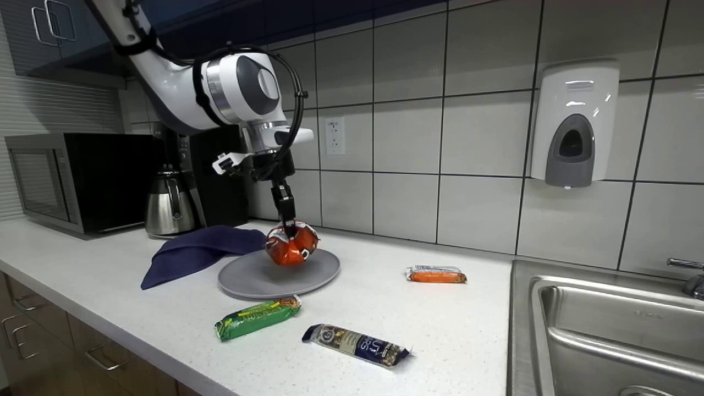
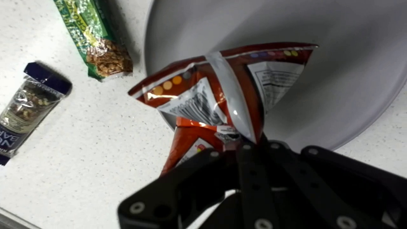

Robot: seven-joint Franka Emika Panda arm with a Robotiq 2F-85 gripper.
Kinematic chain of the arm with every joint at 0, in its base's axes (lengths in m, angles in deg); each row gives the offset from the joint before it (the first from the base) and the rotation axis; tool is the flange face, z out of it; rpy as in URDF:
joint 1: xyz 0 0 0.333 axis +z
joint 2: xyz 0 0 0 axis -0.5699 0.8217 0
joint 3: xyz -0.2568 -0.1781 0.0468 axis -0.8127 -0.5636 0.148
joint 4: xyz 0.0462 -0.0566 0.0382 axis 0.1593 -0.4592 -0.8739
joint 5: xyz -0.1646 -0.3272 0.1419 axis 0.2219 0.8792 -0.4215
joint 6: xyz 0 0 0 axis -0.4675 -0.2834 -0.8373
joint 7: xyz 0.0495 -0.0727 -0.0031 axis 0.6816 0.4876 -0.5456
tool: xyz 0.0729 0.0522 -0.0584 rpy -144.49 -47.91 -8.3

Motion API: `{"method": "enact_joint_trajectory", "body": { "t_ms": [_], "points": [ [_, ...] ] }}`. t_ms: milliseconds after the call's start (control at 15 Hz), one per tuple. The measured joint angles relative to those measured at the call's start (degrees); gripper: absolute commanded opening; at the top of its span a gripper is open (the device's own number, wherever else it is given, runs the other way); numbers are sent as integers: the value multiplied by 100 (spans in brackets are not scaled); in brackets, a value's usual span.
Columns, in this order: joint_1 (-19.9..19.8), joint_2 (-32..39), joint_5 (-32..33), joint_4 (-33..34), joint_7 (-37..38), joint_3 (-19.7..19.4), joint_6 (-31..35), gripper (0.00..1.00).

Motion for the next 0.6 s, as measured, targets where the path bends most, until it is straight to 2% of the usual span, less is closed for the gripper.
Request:
{"method": "enact_joint_trajectory", "body": {
  "t_ms": [600],
  "points": [
    [0, -66, -5, -56, -134, 2, -13, 1]
  ]
}}
